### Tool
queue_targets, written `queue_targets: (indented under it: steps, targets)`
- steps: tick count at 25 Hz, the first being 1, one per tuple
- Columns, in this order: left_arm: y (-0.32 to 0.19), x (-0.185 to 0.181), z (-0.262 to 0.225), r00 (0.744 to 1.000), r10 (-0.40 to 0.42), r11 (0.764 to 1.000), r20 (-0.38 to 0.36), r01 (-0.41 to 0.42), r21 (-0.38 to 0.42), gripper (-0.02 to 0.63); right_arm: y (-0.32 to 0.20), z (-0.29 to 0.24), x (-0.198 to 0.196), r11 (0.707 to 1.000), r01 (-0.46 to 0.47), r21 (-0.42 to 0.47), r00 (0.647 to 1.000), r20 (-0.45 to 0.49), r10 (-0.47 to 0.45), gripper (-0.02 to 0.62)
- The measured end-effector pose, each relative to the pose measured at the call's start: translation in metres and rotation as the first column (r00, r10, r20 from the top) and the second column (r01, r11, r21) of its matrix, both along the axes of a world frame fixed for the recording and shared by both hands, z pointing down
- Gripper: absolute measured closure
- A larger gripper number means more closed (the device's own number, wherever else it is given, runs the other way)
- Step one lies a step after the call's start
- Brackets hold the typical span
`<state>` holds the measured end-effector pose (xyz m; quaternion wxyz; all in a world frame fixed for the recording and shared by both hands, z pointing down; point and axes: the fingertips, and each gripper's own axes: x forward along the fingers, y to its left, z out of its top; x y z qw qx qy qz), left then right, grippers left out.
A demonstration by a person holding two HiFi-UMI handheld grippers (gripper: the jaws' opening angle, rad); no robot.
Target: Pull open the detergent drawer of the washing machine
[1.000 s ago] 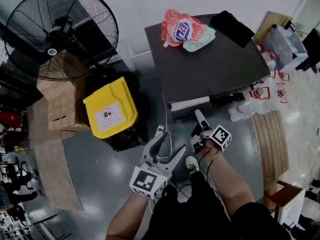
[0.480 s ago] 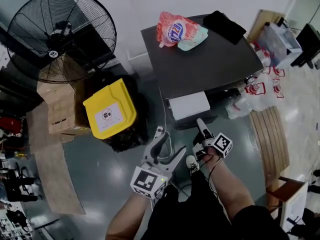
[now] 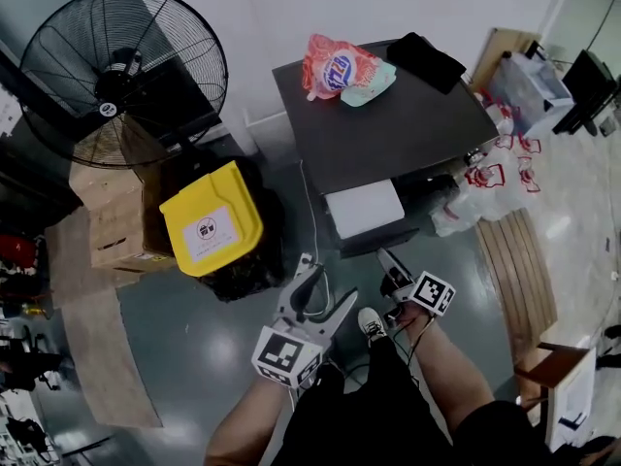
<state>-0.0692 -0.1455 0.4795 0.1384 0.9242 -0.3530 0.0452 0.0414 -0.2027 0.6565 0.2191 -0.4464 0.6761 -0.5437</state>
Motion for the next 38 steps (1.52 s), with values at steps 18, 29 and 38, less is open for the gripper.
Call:
queue_targets:
  steps: [18,29,38]
  targets:
    - [0.059,-0.034,-0.021,0.992,0.11,0.988,0.065,-0.116,0.098,0.595,0.099,-0.209,-0.051,0.827,0.393,0.402,0.373,-0.892,0.256,0.598]
    - [0.109,0.001,-0.067,0.994,-0.02,0.98,0.105,-0.001,0.198,0.597,0.181,-0.296,-0.027,0.598,0.664,0.448,0.123,-0.855,0.504,0.597]
    - [0.187,0.07,-0.068,0.973,-0.209,0.963,0.098,0.187,0.195,0.597,0.236,-0.282,0.047,0.605,0.611,0.511,0.433,-0.855,0.284,0.594]
